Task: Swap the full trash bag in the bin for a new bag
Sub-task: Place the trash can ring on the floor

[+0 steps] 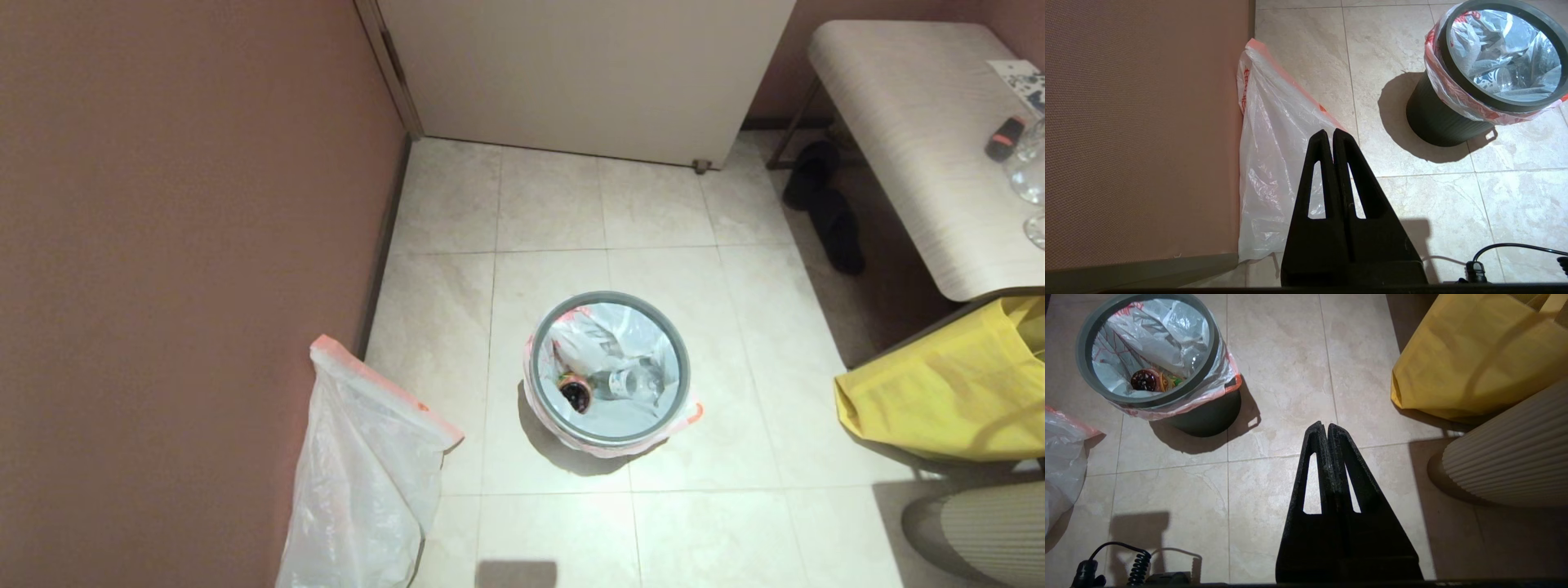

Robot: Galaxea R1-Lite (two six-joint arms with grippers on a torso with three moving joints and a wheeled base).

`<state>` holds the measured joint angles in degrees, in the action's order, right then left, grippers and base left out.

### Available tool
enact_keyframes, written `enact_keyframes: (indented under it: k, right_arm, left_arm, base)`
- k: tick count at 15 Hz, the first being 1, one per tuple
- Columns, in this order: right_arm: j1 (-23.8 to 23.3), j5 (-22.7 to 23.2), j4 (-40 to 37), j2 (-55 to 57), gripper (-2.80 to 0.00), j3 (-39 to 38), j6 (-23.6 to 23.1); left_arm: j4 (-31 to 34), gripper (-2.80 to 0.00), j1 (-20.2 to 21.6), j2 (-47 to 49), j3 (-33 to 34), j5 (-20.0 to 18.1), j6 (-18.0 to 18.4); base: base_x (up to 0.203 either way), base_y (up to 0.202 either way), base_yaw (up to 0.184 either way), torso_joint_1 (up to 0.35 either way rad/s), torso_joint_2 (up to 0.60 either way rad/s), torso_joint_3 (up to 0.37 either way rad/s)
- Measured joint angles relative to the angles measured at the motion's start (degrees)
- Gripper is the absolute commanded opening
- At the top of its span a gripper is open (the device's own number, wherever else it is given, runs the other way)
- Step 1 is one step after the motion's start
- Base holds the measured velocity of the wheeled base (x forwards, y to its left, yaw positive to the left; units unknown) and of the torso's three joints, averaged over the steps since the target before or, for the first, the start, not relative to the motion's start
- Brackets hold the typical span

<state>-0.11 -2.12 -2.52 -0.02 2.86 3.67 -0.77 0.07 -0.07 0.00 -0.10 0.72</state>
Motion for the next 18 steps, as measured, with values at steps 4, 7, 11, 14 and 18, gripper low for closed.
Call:
enact_keyframes:
  k: [4,7,11,14,18]
  right_arm:
    - [0.0,-0.1,-9.5,1.3,-2.8,9.4,-5.6]
    - [-0.2,-1.4,-11.2,8.0,-2.8,15.9,-7.9]
    - [-0.2,-0.1,-11.6,24.8,-2.8,31.1,-9.3]
    - [0.7,2.1,-12.1,37.8,-2.8,41.6,-10.0]
    - [9.8,3.4,-12.7,54.8,-2.8,50.4,-10.7]
  left_arm:
    - [0.0,-2.8,0.0,0.0,0.0,0.0,0.0]
    - [0.0,-2.8,0.0,0.0,0.0,0.0,0.0]
    - [0.0,-2.8,0.0,0.0,0.0,0.0,0.0]
    - [0.0,-2.8,0.0,0.0,0.0,0.0,0.0]
    - [0.0,-2.8,0.0,0.0,0.0,0.0,0.0]
  base:
    - [0.0,0.0,0.0,0.0,0.0,0.0]
    - [0.0,0.0,0.0,0.0,0.0,0.0]
    - [0.0,0.0,0.0,0.0,0.0,0.0]
    - [0.0,0.0,0.0,0.0,0.0,0.0]
    - [0.0,0.0,0.0,0.0,0.0,0.0]
